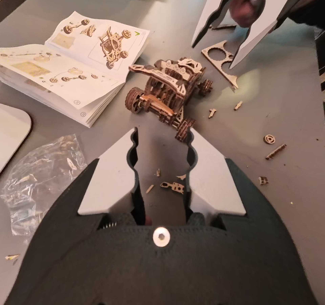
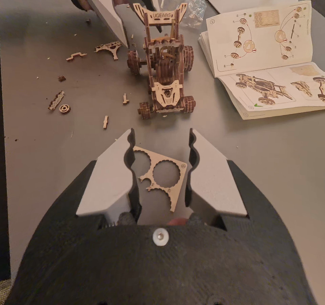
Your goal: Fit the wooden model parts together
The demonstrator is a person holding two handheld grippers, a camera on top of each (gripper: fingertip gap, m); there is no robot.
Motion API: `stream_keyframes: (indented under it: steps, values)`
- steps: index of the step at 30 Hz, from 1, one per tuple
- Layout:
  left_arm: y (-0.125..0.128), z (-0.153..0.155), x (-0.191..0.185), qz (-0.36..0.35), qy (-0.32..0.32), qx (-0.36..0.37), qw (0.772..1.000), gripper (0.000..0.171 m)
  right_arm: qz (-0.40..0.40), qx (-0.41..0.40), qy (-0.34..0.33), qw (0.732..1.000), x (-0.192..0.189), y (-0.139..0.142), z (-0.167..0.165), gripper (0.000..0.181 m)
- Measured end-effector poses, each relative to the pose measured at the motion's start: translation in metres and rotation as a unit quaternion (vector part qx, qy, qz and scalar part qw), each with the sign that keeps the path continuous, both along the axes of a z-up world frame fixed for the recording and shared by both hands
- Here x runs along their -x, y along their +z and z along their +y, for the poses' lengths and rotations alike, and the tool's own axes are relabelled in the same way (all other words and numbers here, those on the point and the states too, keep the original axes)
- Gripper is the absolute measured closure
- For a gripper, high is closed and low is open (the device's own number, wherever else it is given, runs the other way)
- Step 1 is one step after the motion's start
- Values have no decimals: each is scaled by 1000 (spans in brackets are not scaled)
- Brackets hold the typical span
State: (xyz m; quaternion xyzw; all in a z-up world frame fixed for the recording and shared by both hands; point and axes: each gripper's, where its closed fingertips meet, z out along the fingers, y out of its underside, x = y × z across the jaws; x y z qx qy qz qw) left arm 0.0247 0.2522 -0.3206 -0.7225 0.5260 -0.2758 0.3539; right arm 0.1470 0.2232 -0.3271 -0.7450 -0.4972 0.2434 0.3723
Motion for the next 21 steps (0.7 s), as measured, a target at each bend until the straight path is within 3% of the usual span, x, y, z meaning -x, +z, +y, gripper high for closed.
stream_keyframes:
  steps: [5, 8, 13, 21]
  values:
    - [24, 11, 1, -17, 27, -63, 997, 115, 14, -12, -22, 1000, -13, 7, -7, 121]
    - [40, 13, -6, -10, -1, -105, 994, 106, 20, -22, -39, 999, -24, 8, -13, 121]
    - [39, 19, -17, 46, -50, -151, 986, 99, 37, -49, -74, 995, -43, 12, -17, 122]
    - [12, 18, -34, 50, -69, -109, 990, 102, 31, -69, -82, 994, -50, 11, -21, 123]
